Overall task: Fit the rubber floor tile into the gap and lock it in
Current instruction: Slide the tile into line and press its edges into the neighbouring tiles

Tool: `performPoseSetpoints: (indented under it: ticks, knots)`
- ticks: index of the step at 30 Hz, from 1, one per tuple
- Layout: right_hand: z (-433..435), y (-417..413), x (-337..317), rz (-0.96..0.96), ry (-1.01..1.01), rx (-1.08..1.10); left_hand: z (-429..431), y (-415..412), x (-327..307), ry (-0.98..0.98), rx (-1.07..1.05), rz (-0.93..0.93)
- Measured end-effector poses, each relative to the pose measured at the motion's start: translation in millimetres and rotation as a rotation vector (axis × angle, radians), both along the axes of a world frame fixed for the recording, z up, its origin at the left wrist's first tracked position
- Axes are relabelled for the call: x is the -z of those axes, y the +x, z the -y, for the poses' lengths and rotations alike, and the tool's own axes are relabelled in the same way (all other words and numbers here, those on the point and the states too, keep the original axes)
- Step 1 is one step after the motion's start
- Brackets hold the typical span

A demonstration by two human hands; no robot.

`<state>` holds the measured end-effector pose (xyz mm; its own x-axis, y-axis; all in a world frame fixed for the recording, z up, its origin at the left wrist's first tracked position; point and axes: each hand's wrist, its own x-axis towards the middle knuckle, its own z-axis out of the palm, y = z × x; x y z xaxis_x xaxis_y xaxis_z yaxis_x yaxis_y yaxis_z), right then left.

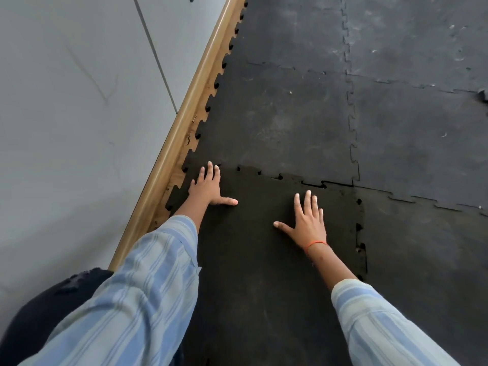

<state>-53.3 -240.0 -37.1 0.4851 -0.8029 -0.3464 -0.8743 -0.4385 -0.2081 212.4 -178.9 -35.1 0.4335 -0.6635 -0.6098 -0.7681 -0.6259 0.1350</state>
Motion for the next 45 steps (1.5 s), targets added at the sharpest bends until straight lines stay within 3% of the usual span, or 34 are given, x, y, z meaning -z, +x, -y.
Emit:
performPoseSetpoints:
  ticks: [8,14,25,45]
  knots:
    - [30,20,-9,-0.089,0.140,-0.126,12,-2,-11,0.121,0.000,-0.011]
    - [35,26,-15,-0.103,0.148,-0.128,30,-64,-7,-0.131,0.325,-0.015]
    - [40,33,-14,-0.140,0.184,-0.138,32,-75,12,-0.103,0.246,0.026]
    - [38,38,-19,-0.140,0.199,-0.097,49,-78,-10,0.059,0.281,0.156]
